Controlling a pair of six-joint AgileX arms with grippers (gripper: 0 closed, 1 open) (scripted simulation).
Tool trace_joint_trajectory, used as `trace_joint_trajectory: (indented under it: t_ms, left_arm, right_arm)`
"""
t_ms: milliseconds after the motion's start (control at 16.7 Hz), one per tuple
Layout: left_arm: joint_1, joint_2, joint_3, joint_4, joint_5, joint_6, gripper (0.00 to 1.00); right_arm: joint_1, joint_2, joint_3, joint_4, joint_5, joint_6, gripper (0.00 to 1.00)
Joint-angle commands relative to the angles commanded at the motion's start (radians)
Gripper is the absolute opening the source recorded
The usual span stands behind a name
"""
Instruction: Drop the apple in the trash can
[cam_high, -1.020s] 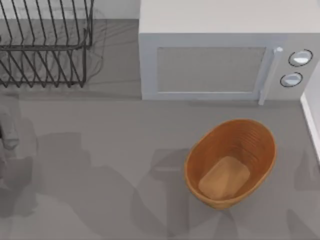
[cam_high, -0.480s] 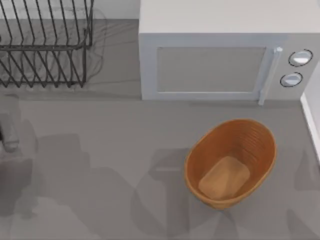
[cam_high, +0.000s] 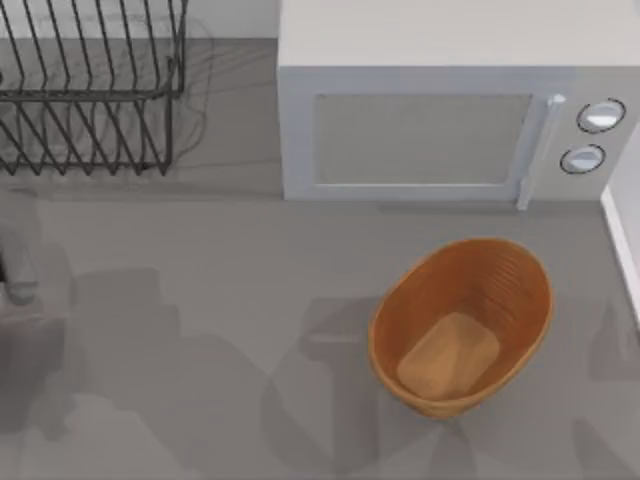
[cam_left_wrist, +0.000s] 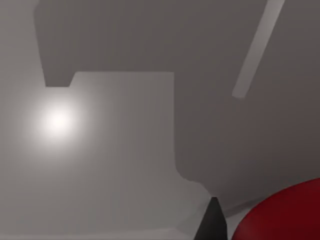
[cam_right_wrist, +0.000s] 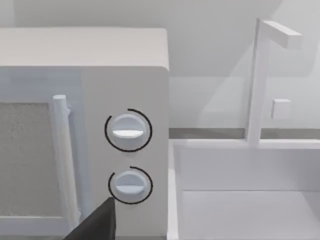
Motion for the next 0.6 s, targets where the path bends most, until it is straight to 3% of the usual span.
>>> trace_joint_trajectory:
  t_ms: [360, 600]
  left_arm:
    - [-0.003, -0.028, 0.032, -0.077, 0.014, -0.018, 0.0]
    - [-0.005, -0.075, 0.169, -0.262, 0.014, -0.016, 0.0]
  right_arm:
    - [0.0, 0.0, 0.0, 0.0, 0.0, 0.0, 1.0]
    - [0.0, 0.0, 0.0, 0.0, 0.0, 0.0, 1.0]
